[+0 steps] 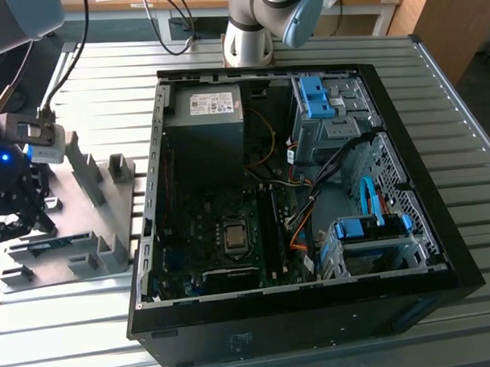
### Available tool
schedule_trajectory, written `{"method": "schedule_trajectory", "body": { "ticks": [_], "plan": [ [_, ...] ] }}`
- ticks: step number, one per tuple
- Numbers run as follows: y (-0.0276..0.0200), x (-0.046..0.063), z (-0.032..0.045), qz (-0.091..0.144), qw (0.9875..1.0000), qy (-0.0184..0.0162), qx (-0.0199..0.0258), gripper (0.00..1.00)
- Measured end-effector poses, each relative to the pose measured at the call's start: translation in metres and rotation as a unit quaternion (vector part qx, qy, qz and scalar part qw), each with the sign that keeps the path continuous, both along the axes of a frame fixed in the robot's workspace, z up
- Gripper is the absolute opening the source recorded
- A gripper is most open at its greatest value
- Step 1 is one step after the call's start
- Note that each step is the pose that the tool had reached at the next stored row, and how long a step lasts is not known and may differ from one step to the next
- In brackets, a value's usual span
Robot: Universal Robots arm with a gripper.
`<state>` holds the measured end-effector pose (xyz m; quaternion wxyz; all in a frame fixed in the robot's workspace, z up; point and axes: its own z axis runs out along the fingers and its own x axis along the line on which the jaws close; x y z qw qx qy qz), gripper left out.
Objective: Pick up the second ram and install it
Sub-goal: 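Pick up the second ram and move it above second insertion slot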
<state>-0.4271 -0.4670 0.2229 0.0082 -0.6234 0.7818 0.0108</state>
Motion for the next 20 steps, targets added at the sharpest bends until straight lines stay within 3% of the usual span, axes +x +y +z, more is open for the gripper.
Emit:
{"method": "schedule_trajectory", "body": {
  "ticks": [7, 15, 18, 19, 20],
  "plan": [
    [0.0000, 0.0000, 0.0000, 0.031, 0.9995, 0.0000, 0.0000, 0.10],
    [0.0000, 0.0000, 0.0000, 0.065, 0.9979, 0.0000, 0.0000, 0.10],
    [0.0000, 0.0000, -0.0001, 0.077, 0.9970, 0.0000, 0.0000, 0.10],
    [0.0000, 0.0000, -0.0001, 0.086, 0.9963, 0.0000, 0.0000, 0.10],
    [0.0000, 0.0000, -0.0001, 0.104, 0.9945, 0.0000, 0.0000, 0.10]
  ]
}}
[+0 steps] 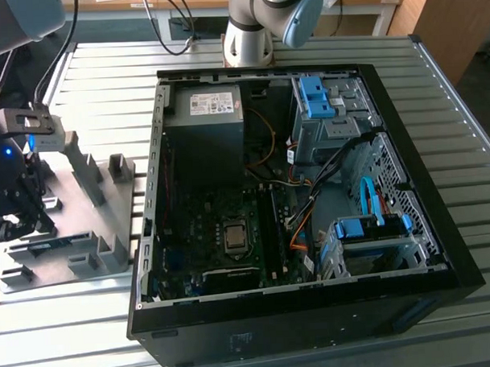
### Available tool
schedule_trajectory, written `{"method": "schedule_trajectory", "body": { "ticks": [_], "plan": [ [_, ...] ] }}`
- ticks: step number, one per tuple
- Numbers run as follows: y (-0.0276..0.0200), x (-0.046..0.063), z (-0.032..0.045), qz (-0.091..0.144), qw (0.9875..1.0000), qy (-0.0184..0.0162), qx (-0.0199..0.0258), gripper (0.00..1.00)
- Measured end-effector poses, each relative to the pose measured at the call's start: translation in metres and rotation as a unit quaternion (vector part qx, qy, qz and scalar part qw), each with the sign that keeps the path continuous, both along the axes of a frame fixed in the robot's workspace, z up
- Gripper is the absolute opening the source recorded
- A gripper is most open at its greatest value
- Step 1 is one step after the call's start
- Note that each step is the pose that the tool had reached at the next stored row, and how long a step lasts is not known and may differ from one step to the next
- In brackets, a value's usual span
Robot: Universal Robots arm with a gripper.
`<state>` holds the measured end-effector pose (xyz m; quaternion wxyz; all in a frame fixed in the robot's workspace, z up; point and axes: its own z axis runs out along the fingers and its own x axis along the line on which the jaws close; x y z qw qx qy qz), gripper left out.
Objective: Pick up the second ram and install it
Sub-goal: 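Pick up the second ram and move it above second insertion slot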
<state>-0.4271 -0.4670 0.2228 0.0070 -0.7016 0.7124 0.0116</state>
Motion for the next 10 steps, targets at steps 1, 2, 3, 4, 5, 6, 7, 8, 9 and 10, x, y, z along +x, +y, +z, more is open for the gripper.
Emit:
{"method": "schedule_trajectory", "body": {
  "ticks": [1, 2, 3, 4, 5, 6, 7, 8, 9, 10],
  "plan": [
    [0.0000, 0.0000, 0.0000, 0.004, 1.0000, 0.0000, 0.0000, 0.10],
    [0.0000, 0.0000, 0.0000, 0.008, 1.0000, 0.0000, 0.0000, 0.10],
    [0.0000, 0.0000, 0.0000, 0.012, 0.9999, 0.0000, 0.0000, 0.10],
    [0.0000, 0.0000, 0.0000, 0.016, 0.9999, 0.0000, 0.0000, 0.10],
    [0.0000, 0.0000, 0.0000, 0.020, 0.9998, 0.0000, 0.0000, 0.10],
    [0.0000, 0.0000, 0.0000, 0.024, 0.9997, 0.0000, 0.0000, 0.10],
    [0.0000, 0.0000, 0.0000, 0.028, 0.9996, 0.0000, 0.0000, 0.10],
    [0.0000, 0.0000, 0.0000, 0.032, 0.9995, 0.0000, 0.0000, 0.10],
    [0.0000, 0.0000, 0.0000, 0.035, 0.9994, 0.0000, 0.0000, 0.10],
    [0.0000, 0.0000, 0.0000, 0.039, 0.9992, 0.0000, 0.0000, 0.10]
  ]
}}
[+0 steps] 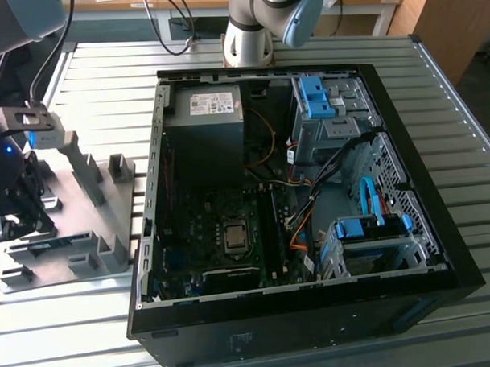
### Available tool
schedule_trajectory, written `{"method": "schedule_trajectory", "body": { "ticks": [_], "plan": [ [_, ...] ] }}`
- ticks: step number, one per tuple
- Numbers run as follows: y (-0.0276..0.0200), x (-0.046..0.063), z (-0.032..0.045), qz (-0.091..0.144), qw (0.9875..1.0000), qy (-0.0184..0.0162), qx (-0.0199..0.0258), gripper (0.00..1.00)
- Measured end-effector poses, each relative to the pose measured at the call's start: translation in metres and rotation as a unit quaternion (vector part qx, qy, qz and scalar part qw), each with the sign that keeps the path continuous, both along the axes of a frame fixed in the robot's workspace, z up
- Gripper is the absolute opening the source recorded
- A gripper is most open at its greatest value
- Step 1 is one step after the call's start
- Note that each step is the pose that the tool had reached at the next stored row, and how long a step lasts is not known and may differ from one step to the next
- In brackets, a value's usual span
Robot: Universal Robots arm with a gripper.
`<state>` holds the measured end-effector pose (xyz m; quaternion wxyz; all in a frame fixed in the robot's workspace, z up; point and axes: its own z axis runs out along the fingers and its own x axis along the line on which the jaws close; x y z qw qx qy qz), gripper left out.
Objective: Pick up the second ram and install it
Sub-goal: 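Pick up the second ram and move it above second insertion slot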
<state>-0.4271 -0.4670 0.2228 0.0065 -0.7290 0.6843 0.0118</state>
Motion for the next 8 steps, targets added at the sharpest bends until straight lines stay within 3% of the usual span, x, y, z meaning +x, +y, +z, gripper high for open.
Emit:
{"method": "schedule_trajectory", "body": {
  "ticks": [8],
  "plan": [
    [0.0000, 0.0000, 0.0000, 0.031, 0.9995, 0.0000, 0.0000, 0.10]
  ]
}}
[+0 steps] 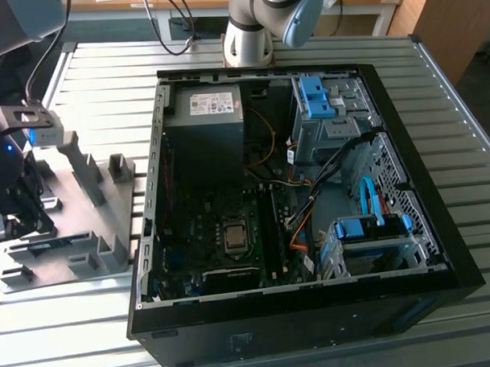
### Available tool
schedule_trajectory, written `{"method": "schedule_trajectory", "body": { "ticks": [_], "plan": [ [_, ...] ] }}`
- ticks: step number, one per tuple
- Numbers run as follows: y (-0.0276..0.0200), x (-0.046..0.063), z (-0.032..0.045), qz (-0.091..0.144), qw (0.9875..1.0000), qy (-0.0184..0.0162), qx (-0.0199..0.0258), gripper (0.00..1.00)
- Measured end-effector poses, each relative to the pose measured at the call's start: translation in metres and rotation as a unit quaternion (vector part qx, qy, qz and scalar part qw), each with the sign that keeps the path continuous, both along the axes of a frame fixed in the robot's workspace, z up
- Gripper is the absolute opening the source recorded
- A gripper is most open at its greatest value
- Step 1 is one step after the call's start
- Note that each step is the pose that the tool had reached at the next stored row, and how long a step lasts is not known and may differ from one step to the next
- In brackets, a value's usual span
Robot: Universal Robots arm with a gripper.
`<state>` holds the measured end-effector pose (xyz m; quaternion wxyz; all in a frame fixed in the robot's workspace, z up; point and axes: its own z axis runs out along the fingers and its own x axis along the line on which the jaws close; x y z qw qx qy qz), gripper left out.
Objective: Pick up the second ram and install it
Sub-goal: 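Pick up the second ram and move it above second insertion slot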
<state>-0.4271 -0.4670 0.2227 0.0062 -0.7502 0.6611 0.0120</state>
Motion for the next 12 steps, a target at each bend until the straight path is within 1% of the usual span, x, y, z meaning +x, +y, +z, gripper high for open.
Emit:
{"method": "schedule_trajectory", "body": {
  "ticks": [6, 12],
  "plan": [
    [0.0000, 0.0000, -0.0001, 0.023, 0.9997, 0.0000, 0.0000, 0.10],
    [0.0000, 0.0000, -0.0001, 0.047, 0.9989, 0.0000, 0.0000, 0.10]
  ]
}}
